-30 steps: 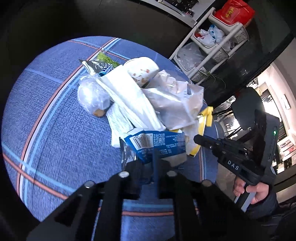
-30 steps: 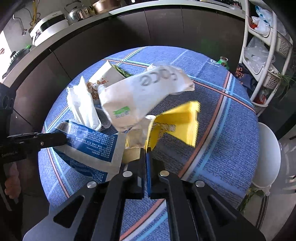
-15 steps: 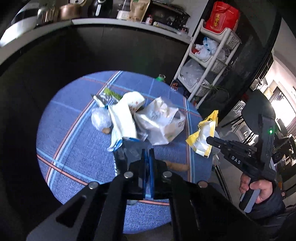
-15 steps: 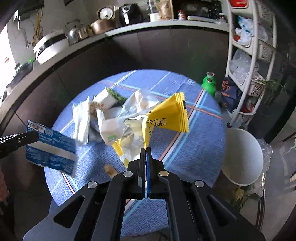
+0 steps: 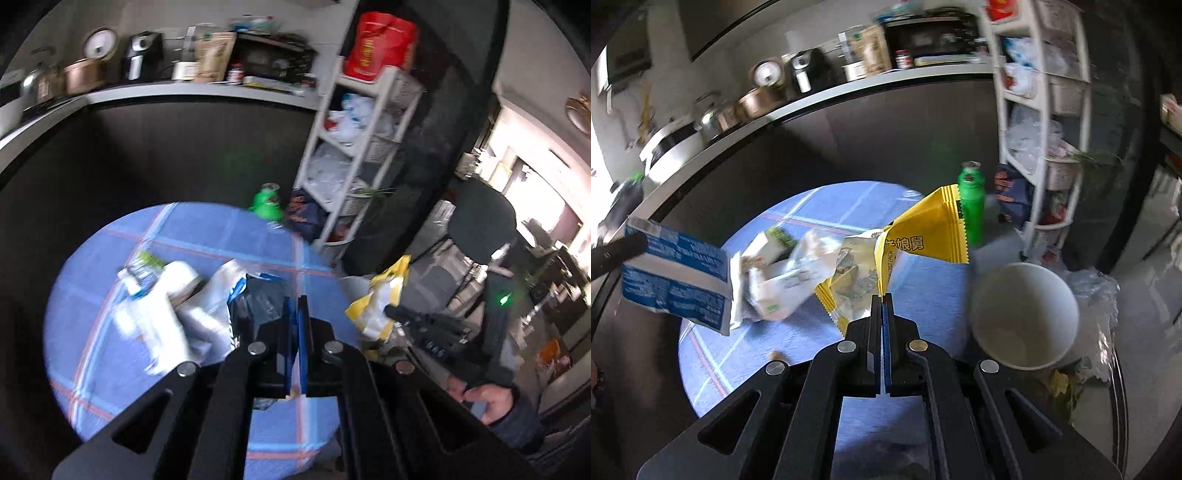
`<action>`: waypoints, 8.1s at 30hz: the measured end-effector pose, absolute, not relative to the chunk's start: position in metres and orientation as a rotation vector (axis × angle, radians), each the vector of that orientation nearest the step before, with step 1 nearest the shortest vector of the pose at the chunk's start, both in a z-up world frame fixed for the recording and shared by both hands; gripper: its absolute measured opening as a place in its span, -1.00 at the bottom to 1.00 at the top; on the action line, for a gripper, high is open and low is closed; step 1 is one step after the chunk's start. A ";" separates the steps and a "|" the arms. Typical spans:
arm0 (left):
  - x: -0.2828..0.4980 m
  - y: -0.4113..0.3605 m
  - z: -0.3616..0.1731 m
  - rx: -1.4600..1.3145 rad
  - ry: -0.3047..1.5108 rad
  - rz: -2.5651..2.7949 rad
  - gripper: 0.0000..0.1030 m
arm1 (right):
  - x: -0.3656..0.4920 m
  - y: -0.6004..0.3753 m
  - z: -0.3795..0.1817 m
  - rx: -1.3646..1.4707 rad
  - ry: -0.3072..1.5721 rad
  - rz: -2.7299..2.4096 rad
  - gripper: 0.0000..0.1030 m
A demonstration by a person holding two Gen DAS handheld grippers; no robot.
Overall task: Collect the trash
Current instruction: 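Carry the carton and wrapper in both grippers over the white bin, then open both grippers to drop the carton and wrapper into the bin, then move back to the table and grasp the brown ginger root with the right gripper, then grasp the white tissue strip with the left gripper while the right gripper holds the ginger, then carry the tissue and ginger in both grippers over the white bin, then open both grippers to drop the tissue and ginger into the bin, then move both grippers back over the table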
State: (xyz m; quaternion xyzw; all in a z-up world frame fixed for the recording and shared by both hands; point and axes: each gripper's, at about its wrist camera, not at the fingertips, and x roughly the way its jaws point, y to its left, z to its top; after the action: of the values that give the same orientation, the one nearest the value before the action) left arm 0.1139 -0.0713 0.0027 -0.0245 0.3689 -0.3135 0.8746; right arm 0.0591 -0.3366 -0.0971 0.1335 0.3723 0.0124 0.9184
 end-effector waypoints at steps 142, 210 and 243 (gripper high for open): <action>0.194 0.003 -0.110 -0.208 0.912 -0.273 -0.85 | 0.075 -0.224 -0.163 -0.009 0.897 0.447 -0.63; 0.227 -0.402 -0.212 0.182 1.082 -0.788 -0.55 | 0.086 -0.513 -0.250 0.308 0.892 -0.105 -0.65; 0.177 -0.295 -0.110 0.004 0.917 -0.630 0.93 | 0.053 -0.460 -0.184 0.236 0.797 -0.036 0.83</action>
State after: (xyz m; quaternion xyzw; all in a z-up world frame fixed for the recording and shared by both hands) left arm 0.1773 -0.2947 -0.1101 0.0021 0.4352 -0.2990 0.8492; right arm 0.0529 -0.4599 -0.1840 0.1146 0.3871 -0.0175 0.9147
